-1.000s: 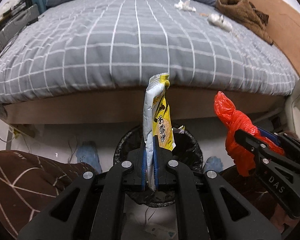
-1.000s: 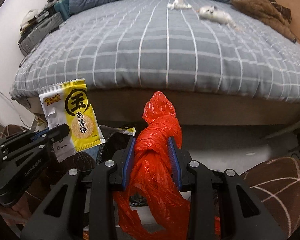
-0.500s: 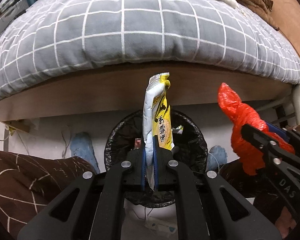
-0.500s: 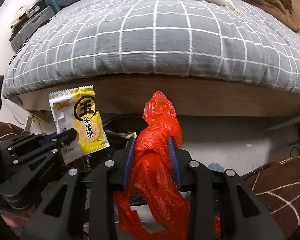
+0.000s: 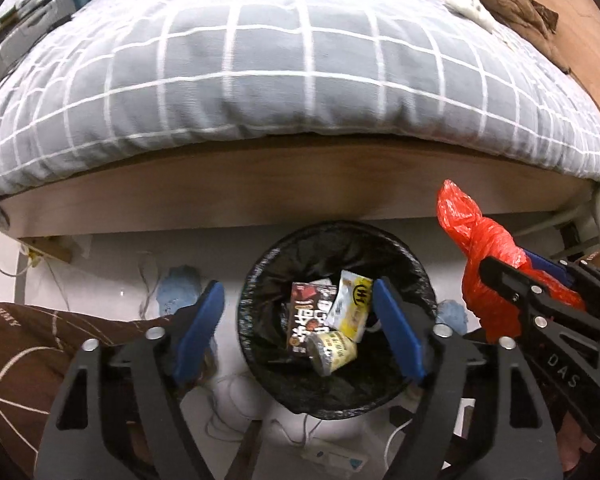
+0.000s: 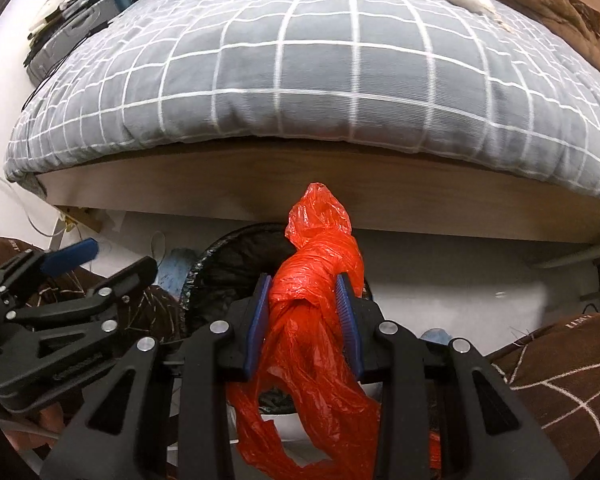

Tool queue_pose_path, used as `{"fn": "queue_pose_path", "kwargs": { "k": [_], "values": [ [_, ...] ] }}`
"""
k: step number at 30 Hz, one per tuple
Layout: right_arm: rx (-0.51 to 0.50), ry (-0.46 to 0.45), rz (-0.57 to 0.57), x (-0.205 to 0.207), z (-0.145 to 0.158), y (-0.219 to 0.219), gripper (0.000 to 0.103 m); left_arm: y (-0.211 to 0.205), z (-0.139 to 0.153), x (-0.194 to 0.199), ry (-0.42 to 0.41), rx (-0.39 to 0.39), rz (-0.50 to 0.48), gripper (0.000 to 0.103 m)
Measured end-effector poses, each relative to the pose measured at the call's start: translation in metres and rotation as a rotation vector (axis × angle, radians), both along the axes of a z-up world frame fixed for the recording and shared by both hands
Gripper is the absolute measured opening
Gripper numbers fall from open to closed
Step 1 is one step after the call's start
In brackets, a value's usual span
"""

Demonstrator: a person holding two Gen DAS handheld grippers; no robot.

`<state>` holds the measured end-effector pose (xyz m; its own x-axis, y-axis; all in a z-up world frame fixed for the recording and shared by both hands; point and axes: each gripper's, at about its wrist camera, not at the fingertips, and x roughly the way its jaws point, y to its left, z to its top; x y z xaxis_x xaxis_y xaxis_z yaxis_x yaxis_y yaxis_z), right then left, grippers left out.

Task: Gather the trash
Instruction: 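Open both tools over the bin to drop the wrapper and red bag, then raise both tools from the bin back toward the bed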

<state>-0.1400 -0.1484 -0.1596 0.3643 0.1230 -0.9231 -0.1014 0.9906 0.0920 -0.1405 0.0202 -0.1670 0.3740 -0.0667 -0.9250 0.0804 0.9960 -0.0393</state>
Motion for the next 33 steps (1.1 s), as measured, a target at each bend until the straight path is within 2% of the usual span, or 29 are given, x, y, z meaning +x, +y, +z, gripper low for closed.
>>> {"fn": "queue_pose_path", "kwargs": {
  "k": [3,6,15,20,24,26,33],
  "values": [
    [0.001,0.013,0.022,0.005,-0.004,0.011,0.032,0.013,0.001,0.0,-0.013,0.009,0.026,0.09],
    [0.003,0.025,0.041,0.006,-0.008,0.018,0.032,0.023,0.0,0.003,-0.014,0.015,0.052,0.094],
    [0.0,0.063,0.099,0.013,-0.02,0.046,0.033,0.054,0.0,0.004,0.001,0.01,0.12,0.097],
    [-0.003,0.06,0.115,0.012,-0.022,0.054,0.038,0.066,0.002,0.007,0.005,0.0,0.135,0.097],
    [-0.01,0.055,0.111,0.012,-0.021,0.055,0.047,0.066,0.007,0.01,-0.004,0.002,0.134,0.097],
    [-0.012,0.041,0.103,0.012,-0.019,0.056,0.059,0.064,0.008,0.009,-0.008,0.004,0.128,0.097],
    [-0.053,-0.017,0.082,0.009,-0.002,0.049,0.081,0.06,0.019,0.01,-0.025,0.001,0.12,0.097]
  ]
}}
